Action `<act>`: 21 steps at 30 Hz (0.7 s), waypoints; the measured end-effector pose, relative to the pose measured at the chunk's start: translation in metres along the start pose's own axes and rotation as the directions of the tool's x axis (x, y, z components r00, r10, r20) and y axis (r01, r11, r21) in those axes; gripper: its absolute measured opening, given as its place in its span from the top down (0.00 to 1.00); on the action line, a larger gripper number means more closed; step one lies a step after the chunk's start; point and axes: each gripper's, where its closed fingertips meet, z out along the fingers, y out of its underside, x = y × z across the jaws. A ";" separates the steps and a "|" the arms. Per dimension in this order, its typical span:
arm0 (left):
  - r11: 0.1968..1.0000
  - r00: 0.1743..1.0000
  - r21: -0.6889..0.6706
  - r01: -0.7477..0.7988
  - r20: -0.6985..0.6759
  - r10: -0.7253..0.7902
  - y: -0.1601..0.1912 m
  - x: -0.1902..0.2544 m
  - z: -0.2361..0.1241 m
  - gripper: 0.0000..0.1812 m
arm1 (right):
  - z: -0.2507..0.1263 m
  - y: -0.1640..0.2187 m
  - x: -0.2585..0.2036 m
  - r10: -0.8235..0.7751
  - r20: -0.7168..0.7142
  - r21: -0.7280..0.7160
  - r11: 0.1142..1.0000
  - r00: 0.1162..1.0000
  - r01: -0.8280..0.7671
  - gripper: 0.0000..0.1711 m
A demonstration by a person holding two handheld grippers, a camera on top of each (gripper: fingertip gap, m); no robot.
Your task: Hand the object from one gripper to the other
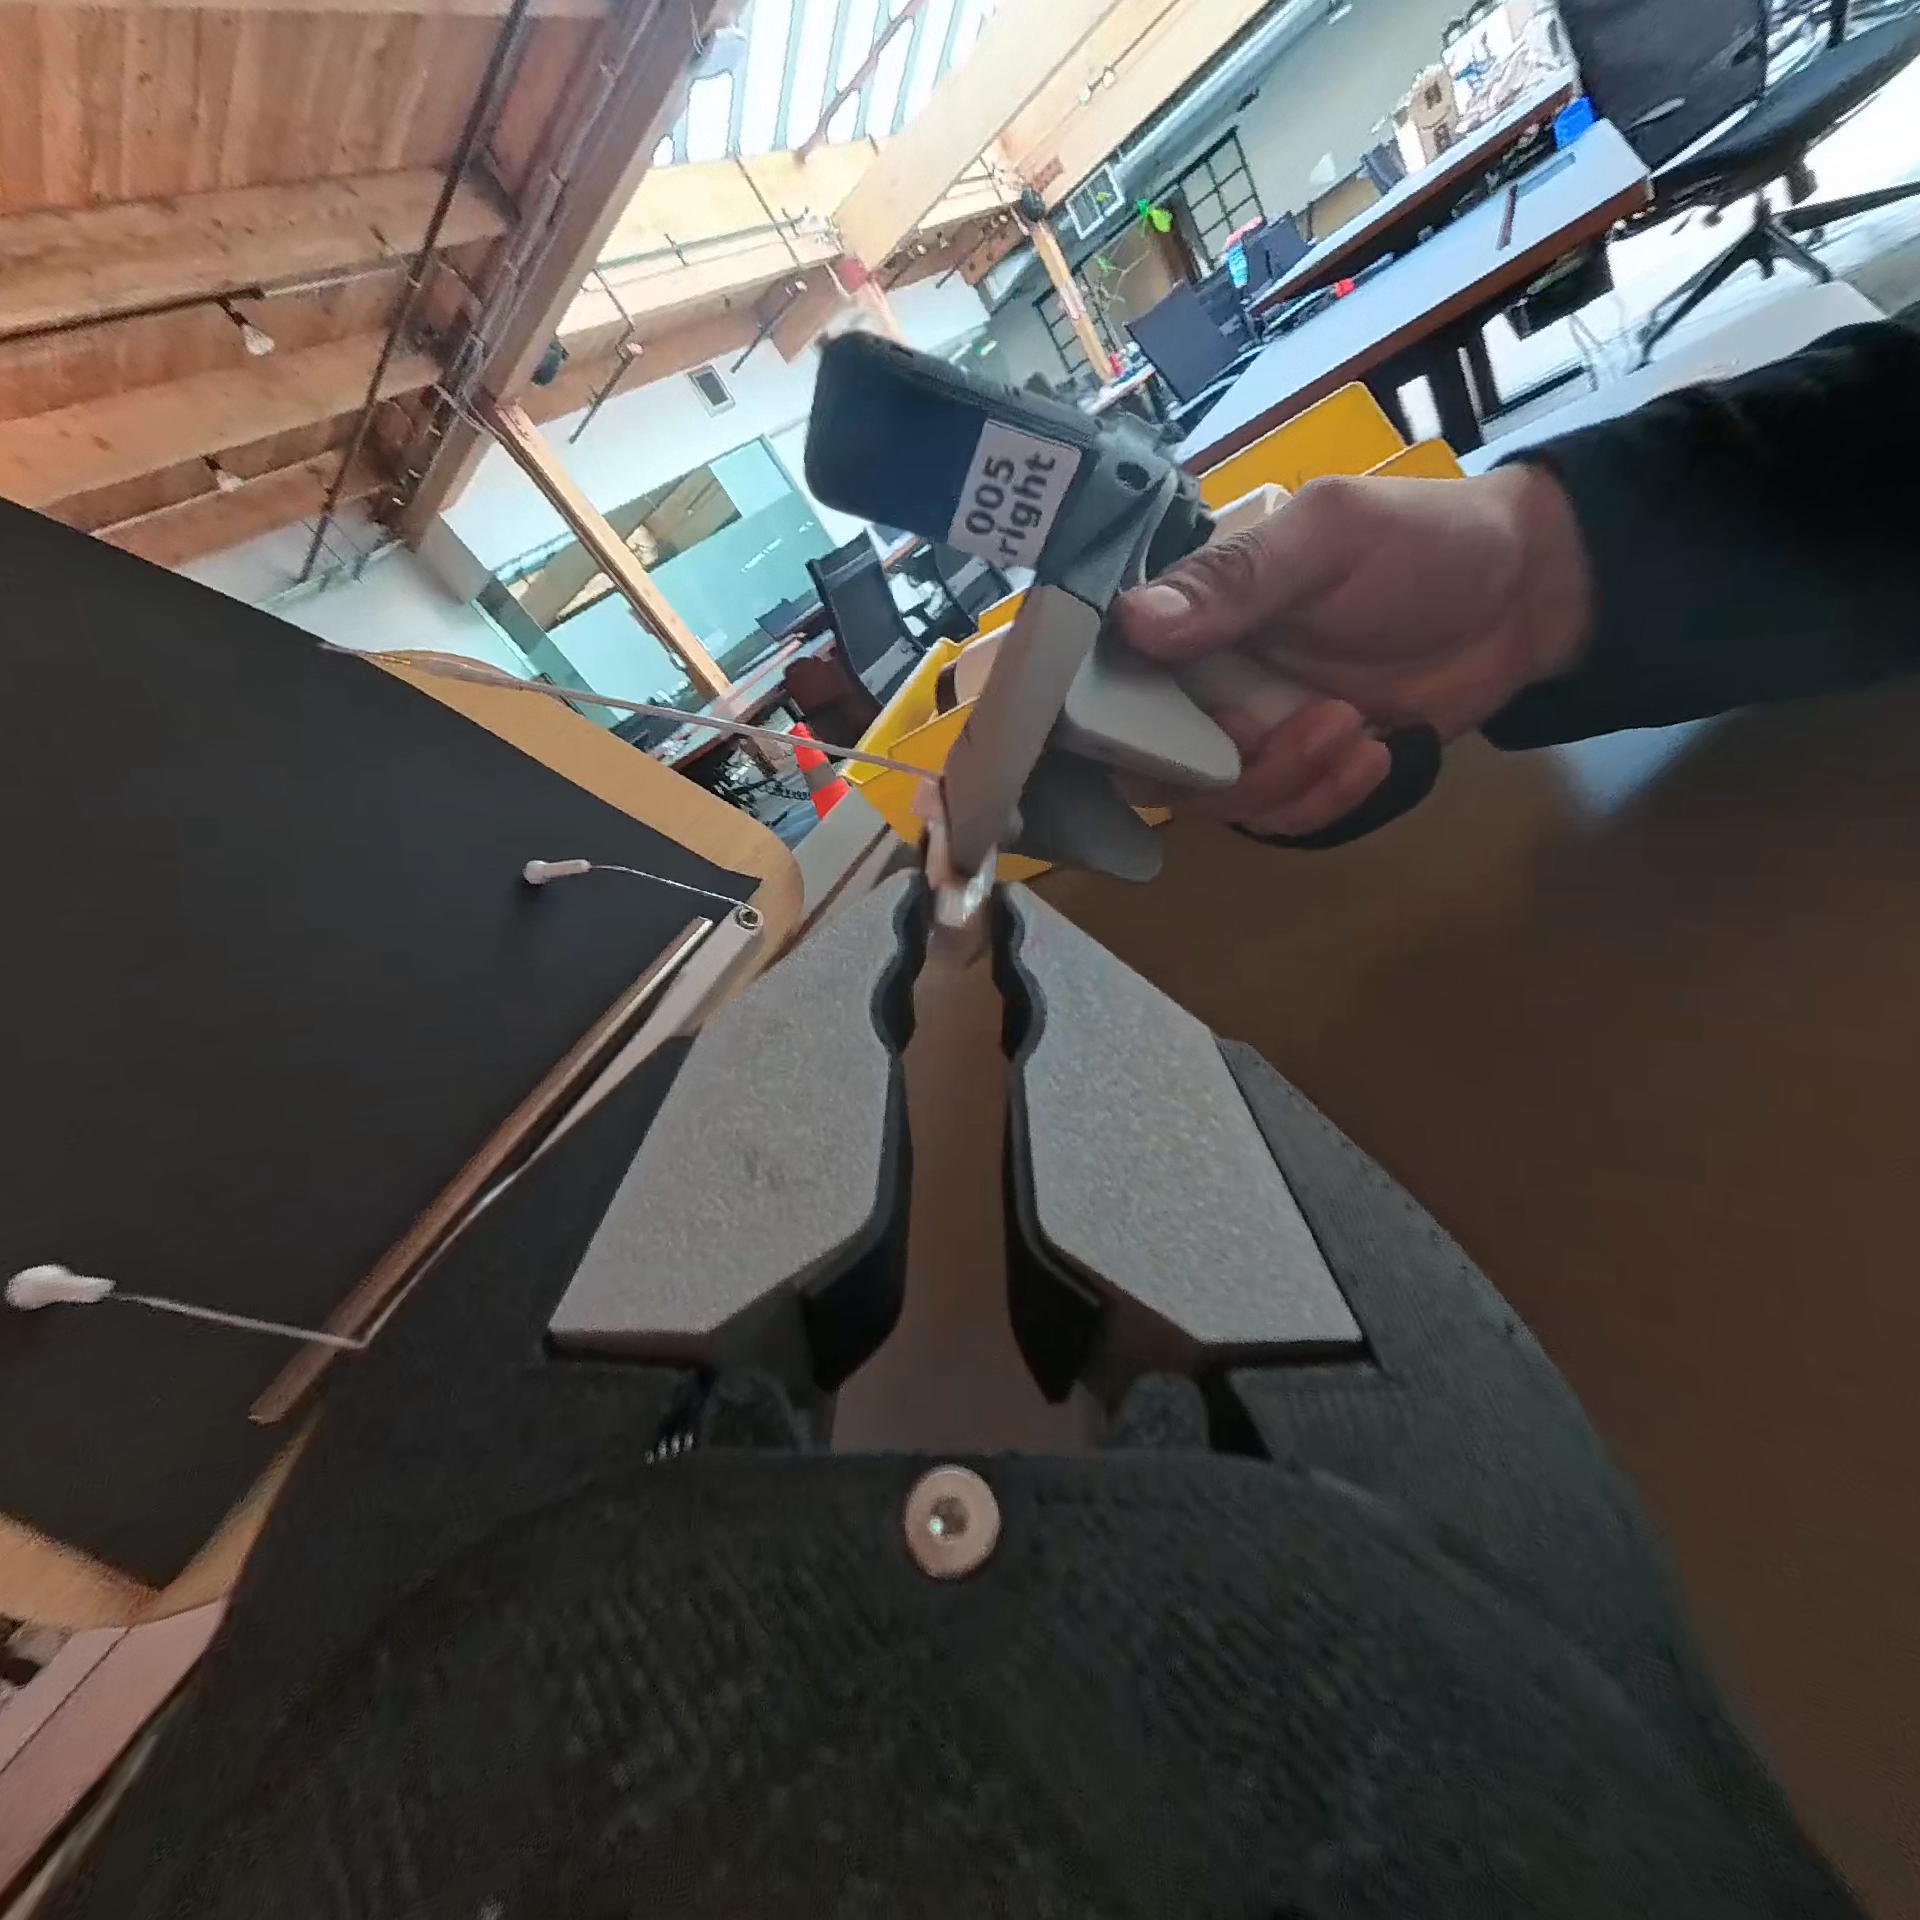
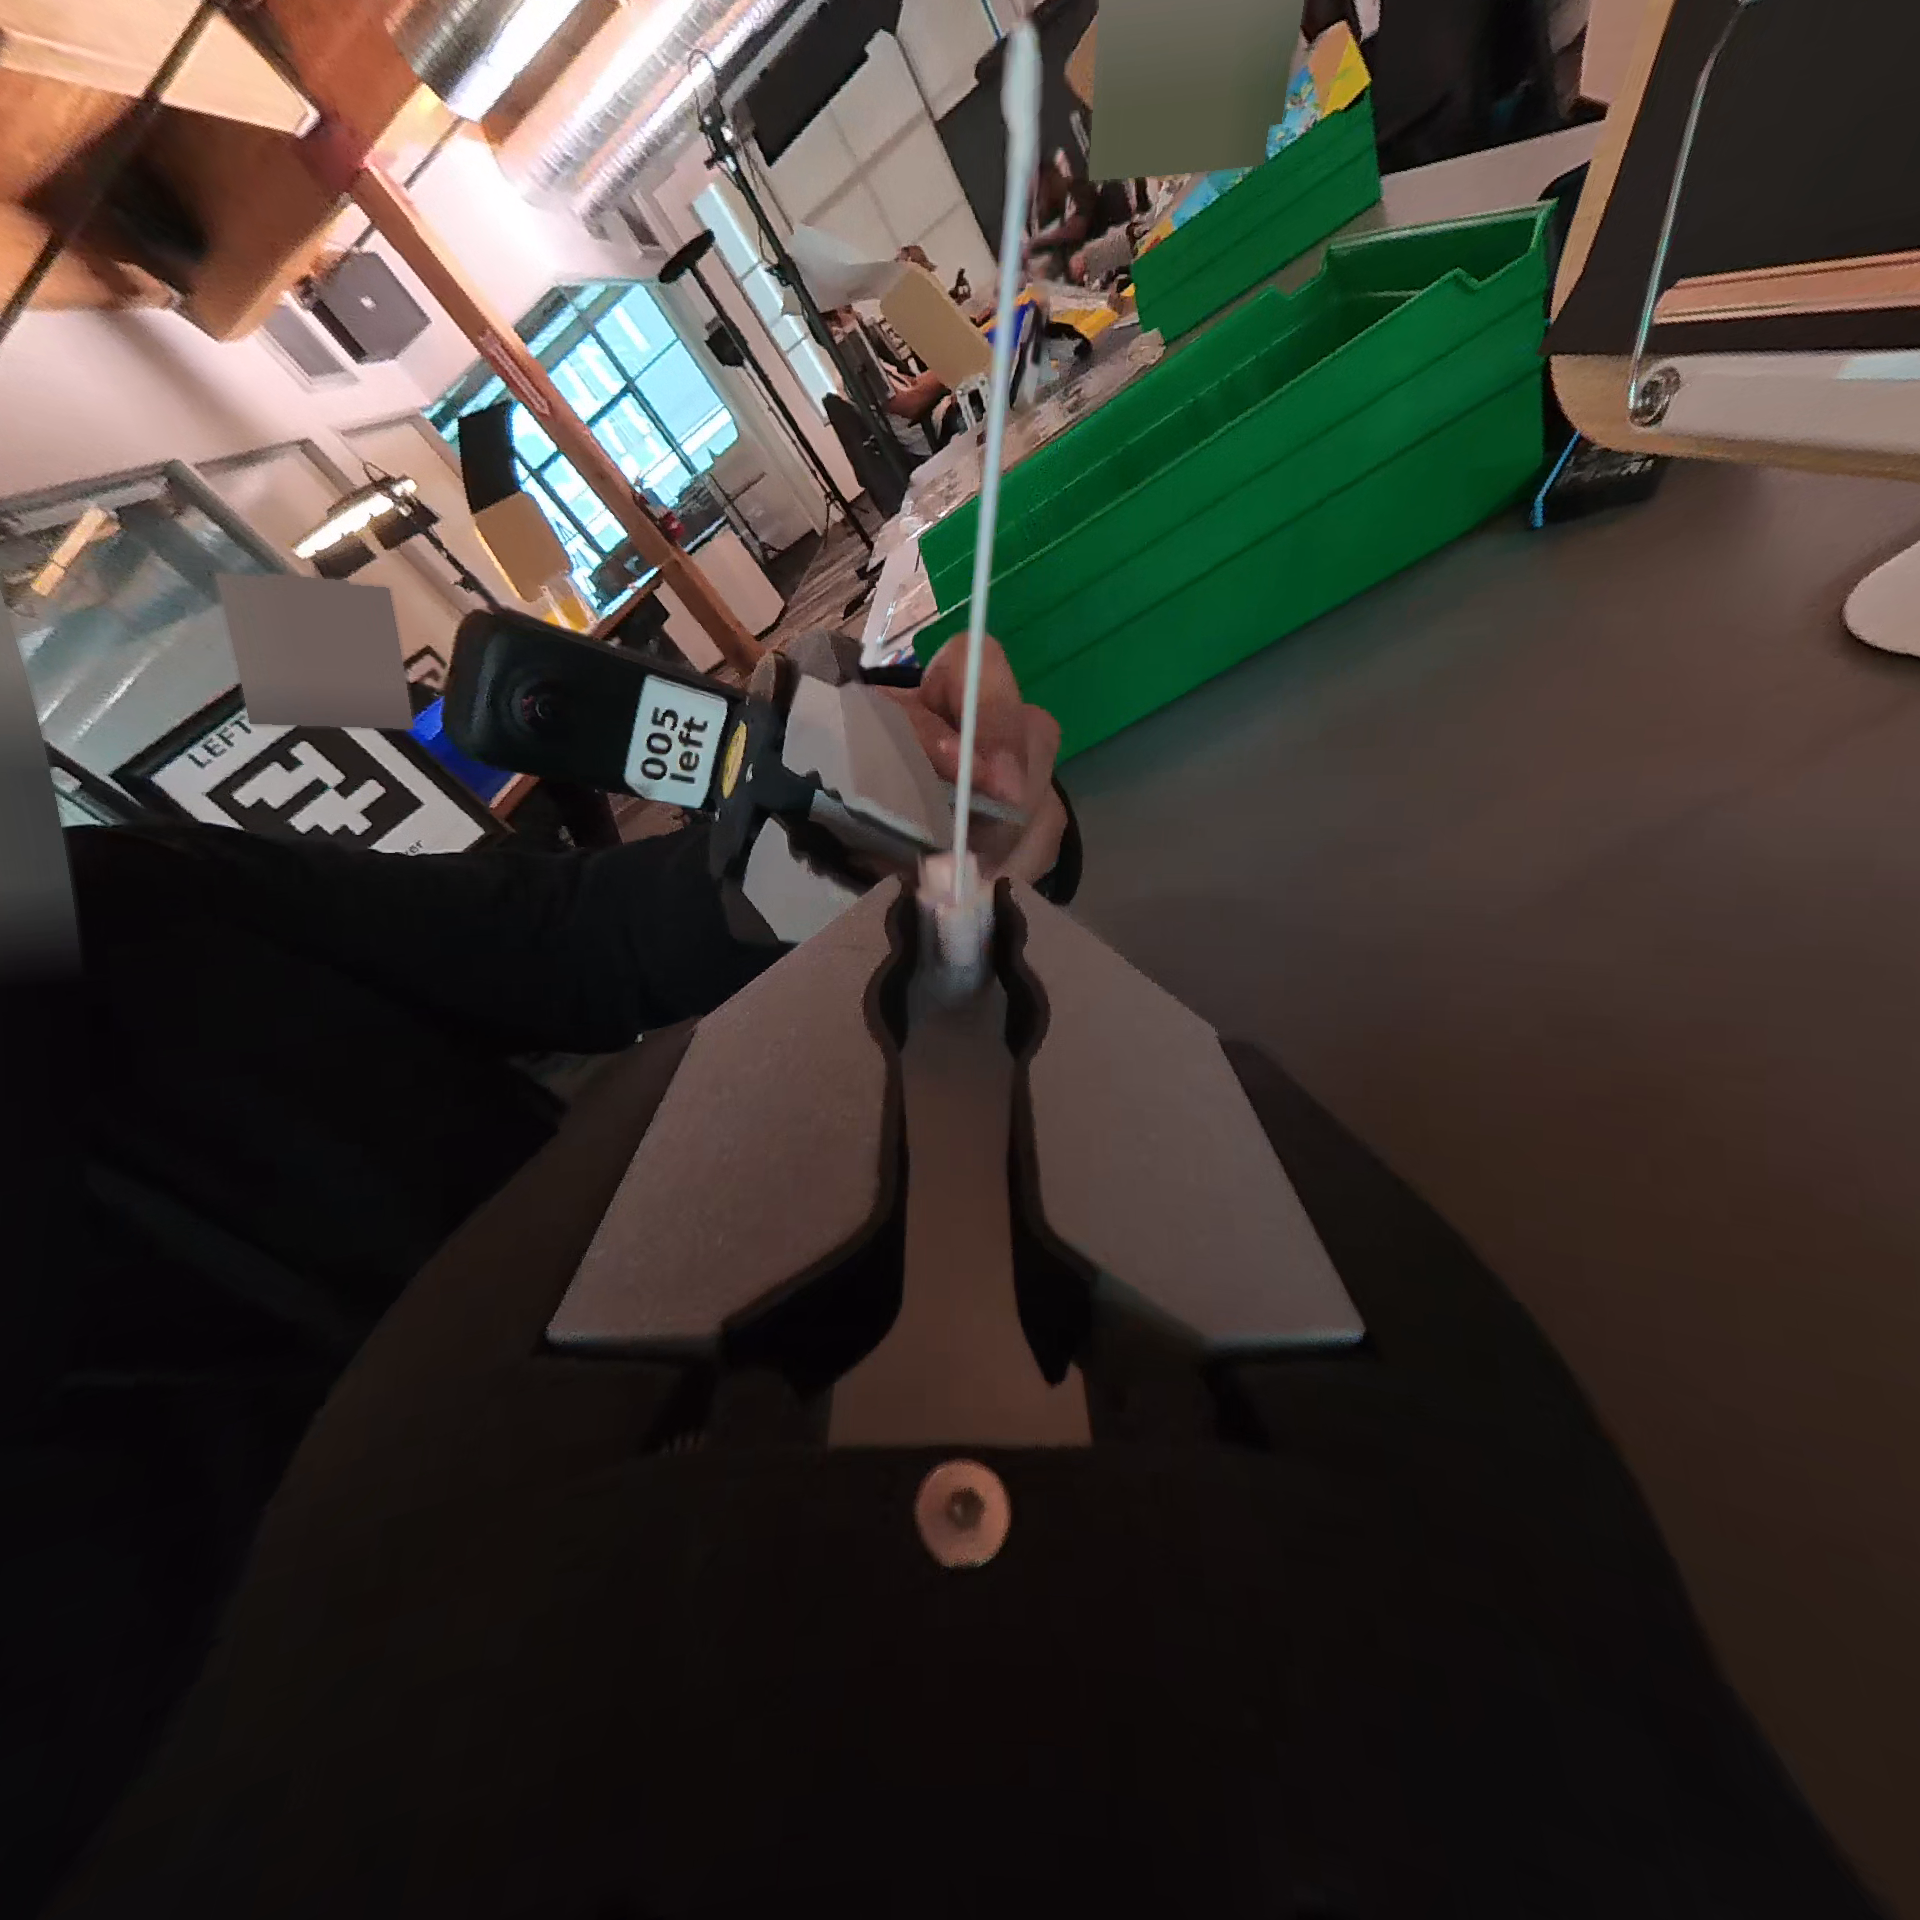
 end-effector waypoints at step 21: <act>0.996 0.995 -0.060 0.070 -0.064 -0.074 0.015 0.014 0.005 1.00 | -0.090 -0.072 0.032 -0.280 -0.739 0.089 0.861 0.613 0.501 0.94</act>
